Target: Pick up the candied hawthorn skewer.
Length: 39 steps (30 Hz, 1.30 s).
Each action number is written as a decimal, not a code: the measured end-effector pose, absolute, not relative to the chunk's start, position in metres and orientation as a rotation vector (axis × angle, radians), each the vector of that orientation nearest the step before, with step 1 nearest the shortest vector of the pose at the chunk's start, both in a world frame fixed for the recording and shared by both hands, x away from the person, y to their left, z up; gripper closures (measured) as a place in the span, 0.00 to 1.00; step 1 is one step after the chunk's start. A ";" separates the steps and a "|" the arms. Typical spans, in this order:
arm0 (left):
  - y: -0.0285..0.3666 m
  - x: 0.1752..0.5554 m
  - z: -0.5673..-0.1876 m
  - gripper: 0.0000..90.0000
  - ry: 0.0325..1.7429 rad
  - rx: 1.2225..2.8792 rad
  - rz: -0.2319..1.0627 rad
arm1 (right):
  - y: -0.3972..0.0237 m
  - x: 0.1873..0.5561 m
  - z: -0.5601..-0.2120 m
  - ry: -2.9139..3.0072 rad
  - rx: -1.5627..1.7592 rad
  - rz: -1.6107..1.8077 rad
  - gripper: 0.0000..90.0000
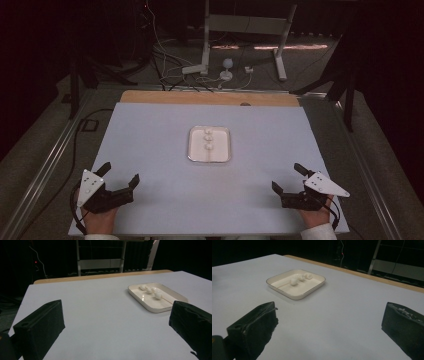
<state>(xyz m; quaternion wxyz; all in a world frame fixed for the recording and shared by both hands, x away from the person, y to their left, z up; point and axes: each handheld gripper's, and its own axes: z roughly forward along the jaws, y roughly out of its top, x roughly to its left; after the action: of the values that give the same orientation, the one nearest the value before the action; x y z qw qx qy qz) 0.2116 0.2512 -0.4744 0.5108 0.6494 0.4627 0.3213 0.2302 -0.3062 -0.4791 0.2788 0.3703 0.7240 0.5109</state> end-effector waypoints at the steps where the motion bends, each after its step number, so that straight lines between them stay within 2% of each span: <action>1: 0.251 0.211 -0.475 0.01 1.116 1.559 0.773 | -0.306 0.230 -0.479 1.943 0.992 1.371 0.00; 10: 0.251 0.211 -0.474 0.01 1.135 1.563 0.772 | -0.306 0.231 -0.479 1.931 1.004 1.369 0.00; 24: 0.243 0.217 -0.449 0.01 1.161 1.570 0.750 | -0.306 0.232 -0.480 1.932 1.017 1.358 0.00; 39: 0.205 0.247 -0.442 0.01 1.114 1.626 0.665 | -0.307 0.233 -0.480 1.924 1.021 1.348 0.00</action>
<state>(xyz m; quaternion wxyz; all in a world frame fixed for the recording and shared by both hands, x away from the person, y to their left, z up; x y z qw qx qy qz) 0.2471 0.2052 -0.4420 0.5063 0.6740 0.4619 0.2758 0.2326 -0.3068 -0.4801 0.2859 0.3820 0.7198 0.5042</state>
